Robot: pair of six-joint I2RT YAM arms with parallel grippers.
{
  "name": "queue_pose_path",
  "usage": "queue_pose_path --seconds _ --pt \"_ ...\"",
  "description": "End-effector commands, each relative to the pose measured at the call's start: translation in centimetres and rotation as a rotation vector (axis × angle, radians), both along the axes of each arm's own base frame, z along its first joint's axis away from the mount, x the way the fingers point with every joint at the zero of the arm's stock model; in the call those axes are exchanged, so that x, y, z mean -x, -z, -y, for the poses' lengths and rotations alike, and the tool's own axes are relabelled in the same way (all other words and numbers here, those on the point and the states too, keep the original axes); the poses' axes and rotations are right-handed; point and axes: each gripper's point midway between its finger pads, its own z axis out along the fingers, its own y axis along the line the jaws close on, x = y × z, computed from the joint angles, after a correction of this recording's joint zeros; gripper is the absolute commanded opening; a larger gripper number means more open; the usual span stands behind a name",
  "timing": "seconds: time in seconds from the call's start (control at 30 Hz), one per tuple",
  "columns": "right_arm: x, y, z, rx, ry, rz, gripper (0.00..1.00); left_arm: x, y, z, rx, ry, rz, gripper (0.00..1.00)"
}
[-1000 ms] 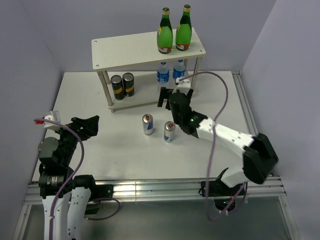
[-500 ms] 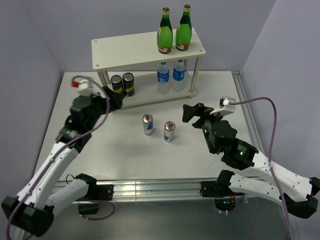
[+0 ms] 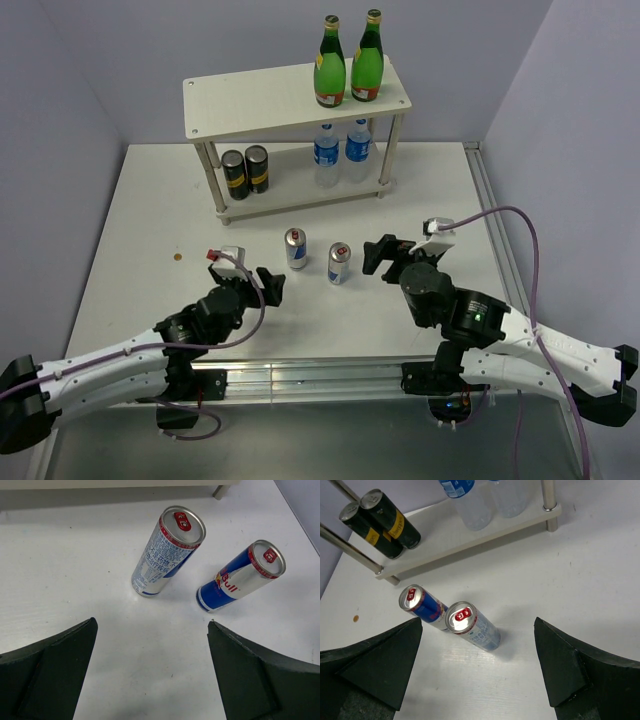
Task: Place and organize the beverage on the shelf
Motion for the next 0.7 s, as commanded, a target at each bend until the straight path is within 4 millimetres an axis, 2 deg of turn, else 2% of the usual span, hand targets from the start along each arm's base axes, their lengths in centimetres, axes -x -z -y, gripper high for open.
queue_pose_path --seconds 0.0,0.1,0.17,0.2,0.27,0.3,0.33,0.37,0.47,0.67 --pt "0.2 0.7 1.0 -0.017 0.049 -0.001 1.0 -0.6 -1.1 1.4 0.082 -0.032 0.059 0.99" --pt "0.3 1.0 1.0 -0.029 0.049 -0.003 1.0 -0.5 0.6 2.8 0.042 0.004 0.058 0.99" --pt "0.4 1.0 1.1 -0.032 0.048 -0.004 1.0 -1.0 -0.5 3.7 0.098 0.007 0.105 0.99" --pt "0.4 1.1 1.1 -0.031 0.049 -0.006 1.0 -1.3 0.9 3.9 0.043 0.006 0.103 0.99" --pt "0.5 1.4 1.1 -0.033 0.048 -0.012 1.0 -2.3 0.2 4.6 0.052 -0.021 0.135 0.99" --pt "0.5 1.4 1.2 -0.034 0.049 -0.013 1.0 -2.8 2.0 4.7 -0.022 -0.036 0.124 0.99" --pt "0.6 1.5 1.2 -0.037 0.044 -0.015 1.0 -3.2 1.7 5.1 -0.009 -0.05 0.141 0.99" --pt "0.7 1.6 1.2 -0.041 0.044 -0.017 1.0 -3.7 2.9 5.6 -0.048 -0.055 0.13 0.99" --pt "0.9 1.9 1.5 -0.051 0.041 -0.019 1.0 -5.0 4.2 6.3 -0.077 -0.071 0.133 0.99" --pt "1.2 2.6 2.0 -0.051 0.041 -0.022 1.0 -7.0 5.4 6.8 -0.091 -0.096 0.147 0.99"
